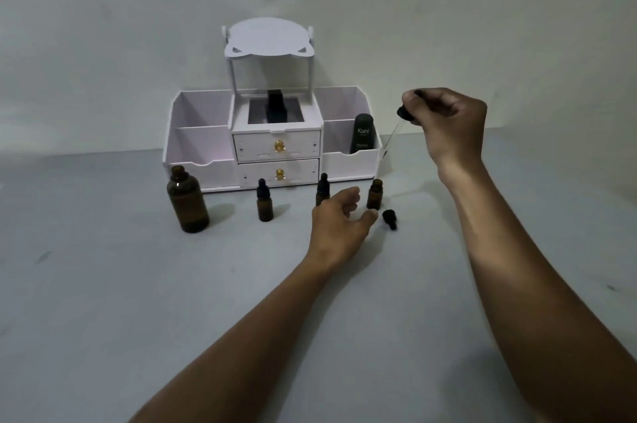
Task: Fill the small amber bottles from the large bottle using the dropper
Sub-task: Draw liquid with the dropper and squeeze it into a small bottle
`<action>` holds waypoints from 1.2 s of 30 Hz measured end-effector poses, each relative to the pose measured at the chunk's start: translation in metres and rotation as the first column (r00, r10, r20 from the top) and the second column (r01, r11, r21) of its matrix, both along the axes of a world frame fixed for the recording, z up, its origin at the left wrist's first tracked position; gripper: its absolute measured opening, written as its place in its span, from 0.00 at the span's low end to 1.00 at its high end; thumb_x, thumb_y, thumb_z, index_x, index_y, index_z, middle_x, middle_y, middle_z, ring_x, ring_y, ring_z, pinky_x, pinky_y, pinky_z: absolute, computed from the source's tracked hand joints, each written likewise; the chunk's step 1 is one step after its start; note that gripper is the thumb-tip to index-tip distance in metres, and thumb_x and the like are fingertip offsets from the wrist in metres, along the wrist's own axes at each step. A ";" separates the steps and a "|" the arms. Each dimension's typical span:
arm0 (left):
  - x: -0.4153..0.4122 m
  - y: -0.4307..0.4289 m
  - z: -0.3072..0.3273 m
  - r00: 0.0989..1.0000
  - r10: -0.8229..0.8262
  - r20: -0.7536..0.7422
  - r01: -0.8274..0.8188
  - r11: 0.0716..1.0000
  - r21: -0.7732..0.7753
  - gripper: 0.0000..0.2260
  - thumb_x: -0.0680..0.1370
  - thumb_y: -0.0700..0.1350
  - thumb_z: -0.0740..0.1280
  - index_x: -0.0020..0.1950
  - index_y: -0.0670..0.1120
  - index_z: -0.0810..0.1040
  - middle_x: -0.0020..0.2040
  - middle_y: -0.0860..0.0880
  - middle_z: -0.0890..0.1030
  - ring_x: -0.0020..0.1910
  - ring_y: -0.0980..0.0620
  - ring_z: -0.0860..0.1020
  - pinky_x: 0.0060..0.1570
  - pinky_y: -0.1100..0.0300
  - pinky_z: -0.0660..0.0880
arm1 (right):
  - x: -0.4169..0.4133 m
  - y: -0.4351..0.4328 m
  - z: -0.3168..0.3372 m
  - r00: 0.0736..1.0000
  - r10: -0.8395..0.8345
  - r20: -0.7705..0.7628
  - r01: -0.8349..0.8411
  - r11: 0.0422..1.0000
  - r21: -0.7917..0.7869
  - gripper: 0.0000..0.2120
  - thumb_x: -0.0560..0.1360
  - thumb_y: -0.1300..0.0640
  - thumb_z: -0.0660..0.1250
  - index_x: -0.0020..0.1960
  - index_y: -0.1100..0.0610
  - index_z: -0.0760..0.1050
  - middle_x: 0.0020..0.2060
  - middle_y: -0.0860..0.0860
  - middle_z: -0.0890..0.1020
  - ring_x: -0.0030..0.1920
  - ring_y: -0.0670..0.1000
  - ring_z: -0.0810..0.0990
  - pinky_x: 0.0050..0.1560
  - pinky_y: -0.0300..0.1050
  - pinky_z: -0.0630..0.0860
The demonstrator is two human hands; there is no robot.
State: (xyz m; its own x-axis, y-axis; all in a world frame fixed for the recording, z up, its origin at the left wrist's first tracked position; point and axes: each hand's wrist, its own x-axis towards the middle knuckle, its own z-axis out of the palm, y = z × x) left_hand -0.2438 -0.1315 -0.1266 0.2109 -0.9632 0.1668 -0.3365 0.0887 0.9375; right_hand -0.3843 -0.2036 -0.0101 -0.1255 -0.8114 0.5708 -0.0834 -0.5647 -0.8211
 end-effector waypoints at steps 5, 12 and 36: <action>-0.005 -0.019 -0.004 0.999 0.040 -0.012 -0.040 0.999 0.019 0.28 0.75 0.46 0.75 0.73 0.42 0.73 0.68 0.46 0.78 0.62 0.53 0.77 0.66 0.61 0.72 | -0.006 -0.006 -0.013 1.000 -0.013 0.003 0.013 0.999 0.035 0.01 0.71 0.57 0.75 0.41 0.53 0.85 0.32 0.49 0.86 0.38 0.52 0.87 0.54 0.55 0.83; -0.011 -0.040 -0.004 0.999 0.043 0.001 -0.043 0.999 0.022 0.29 0.72 0.48 0.78 0.70 0.43 0.76 0.62 0.46 0.81 0.57 0.53 0.79 0.62 0.59 0.75 | -0.006 -0.012 -0.024 0.999 -0.022 -0.027 0.023 0.998 0.051 0.01 0.71 0.58 0.76 0.42 0.55 0.85 0.32 0.49 0.86 0.38 0.51 0.87 0.54 0.56 0.83; -0.012 -0.049 -0.008 0.999 0.038 0.019 -0.036 0.996 -0.085 0.14 0.74 0.37 0.75 0.59 0.45 0.84 0.50 0.50 0.87 0.49 0.56 0.85 0.60 0.60 0.79 | 0.000 -0.018 -0.040 0.977 -0.099 -0.190 0.106 0.994 0.028 0.06 0.73 0.59 0.74 0.42 0.62 0.84 0.36 0.53 0.87 0.37 0.45 0.86 0.43 0.32 0.78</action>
State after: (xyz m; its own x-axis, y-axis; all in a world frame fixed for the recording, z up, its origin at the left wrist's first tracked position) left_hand -0.2556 -0.1805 -0.1348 0.2417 -0.9370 0.2524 -0.3601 0.1549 0.9200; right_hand -0.3840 -0.2217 -0.0505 -0.1025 -0.8210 0.5616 -0.2944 -0.5143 -0.8055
